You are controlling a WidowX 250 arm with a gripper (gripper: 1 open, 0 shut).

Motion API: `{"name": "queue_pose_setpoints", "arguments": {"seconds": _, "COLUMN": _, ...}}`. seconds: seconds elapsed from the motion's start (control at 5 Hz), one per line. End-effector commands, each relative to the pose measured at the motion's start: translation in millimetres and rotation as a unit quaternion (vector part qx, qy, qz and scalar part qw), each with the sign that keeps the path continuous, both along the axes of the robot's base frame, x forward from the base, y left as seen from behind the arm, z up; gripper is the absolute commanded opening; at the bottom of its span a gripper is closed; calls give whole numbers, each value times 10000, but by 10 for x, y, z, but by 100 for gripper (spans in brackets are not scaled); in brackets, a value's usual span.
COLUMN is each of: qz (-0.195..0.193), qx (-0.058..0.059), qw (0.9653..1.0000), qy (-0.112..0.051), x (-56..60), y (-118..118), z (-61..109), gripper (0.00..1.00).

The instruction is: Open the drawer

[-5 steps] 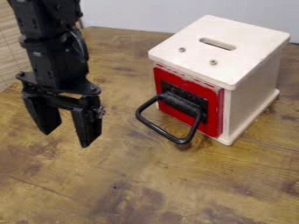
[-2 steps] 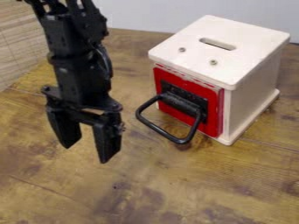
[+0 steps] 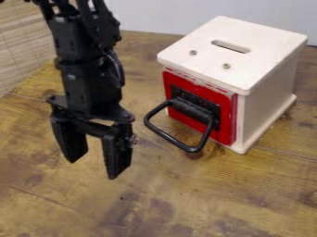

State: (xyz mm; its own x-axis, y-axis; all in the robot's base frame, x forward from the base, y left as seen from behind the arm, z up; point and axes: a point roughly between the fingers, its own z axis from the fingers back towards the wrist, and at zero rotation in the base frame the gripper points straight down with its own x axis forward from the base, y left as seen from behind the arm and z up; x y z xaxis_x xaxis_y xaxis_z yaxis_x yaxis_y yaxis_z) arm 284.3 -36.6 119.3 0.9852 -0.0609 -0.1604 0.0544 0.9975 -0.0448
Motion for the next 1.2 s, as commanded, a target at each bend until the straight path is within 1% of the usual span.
{"name": "queue_pose_setpoints", "arguments": {"seconds": 0.0, "qz": 457, "qx": -90, "qw": 9978, "qy": -462, "x": 142, "y": -60, "z": 166, "gripper": 100}}
{"name": "queue_pose_setpoints", "arguments": {"seconds": 0.2, "qz": 885, "qx": -91, "qw": 9951, "qy": -437, "x": 205, "y": -44, "z": 68, "gripper": 100}}
{"name": "queue_pose_setpoints", "arguments": {"seconds": 0.4, "qz": 1796, "qx": -117, "qw": 9819, "qy": -593, "x": 431, "y": -45, "z": -88, "gripper": 100}}
{"name": "queue_pose_setpoints", "arguments": {"seconds": 0.6, "qz": 2474, "qx": -154, "qw": 9656, "qy": -789, "x": 608, "y": -113, "z": -91, "gripper": 100}}
{"name": "queue_pose_setpoints", "arguments": {"seconds": 0.8, "qz": 3163, "qx": -230, "qw": 9437, "qy": -943, "x": 834, "y": -181, "z": -60, "gripper": 100}}
{"name": "queue_pose_setpoints", "arguments": {"seconds": 1.0, "qz": 3878, "qx": -302, "qw": 9150, "qy": -1070, "x": 954, "y": -252, "z": -121, "gripper": 100}}
